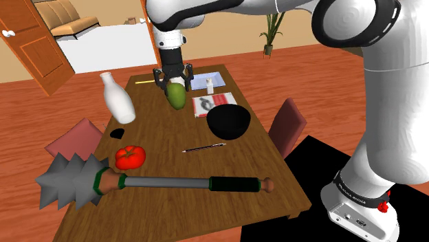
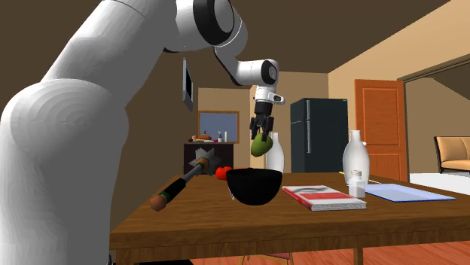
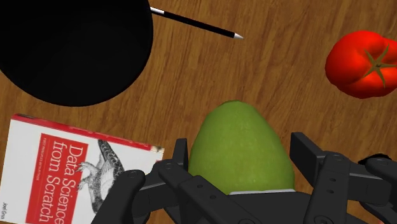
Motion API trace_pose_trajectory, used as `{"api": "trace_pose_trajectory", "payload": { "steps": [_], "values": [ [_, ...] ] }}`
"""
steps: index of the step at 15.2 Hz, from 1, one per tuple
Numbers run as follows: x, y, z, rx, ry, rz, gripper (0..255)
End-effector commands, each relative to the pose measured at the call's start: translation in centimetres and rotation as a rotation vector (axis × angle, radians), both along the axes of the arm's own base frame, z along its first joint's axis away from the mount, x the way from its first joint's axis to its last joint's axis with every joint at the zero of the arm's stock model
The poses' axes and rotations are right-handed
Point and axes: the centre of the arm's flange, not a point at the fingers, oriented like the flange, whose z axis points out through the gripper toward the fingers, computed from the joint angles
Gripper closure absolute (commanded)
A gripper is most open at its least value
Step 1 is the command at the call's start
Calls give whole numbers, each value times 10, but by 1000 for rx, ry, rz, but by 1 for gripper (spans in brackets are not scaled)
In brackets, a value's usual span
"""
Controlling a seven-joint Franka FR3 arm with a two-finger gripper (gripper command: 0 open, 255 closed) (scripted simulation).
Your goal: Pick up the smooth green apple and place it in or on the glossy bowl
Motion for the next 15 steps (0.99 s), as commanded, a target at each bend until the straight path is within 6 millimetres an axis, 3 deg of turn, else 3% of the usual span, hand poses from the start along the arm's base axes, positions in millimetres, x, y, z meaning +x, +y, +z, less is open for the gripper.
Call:
{"api": "trace_pose_trajectory", "payload": {
  "steps": [1, 6, 15],
  "values": [
    [0, 0, 10, 0, 0, 0, 255],
    [0, 0, 34, 0, 0, 0, 255],
    [-95, -70, 45, 0, 0, 0, 255]
  ]
}}
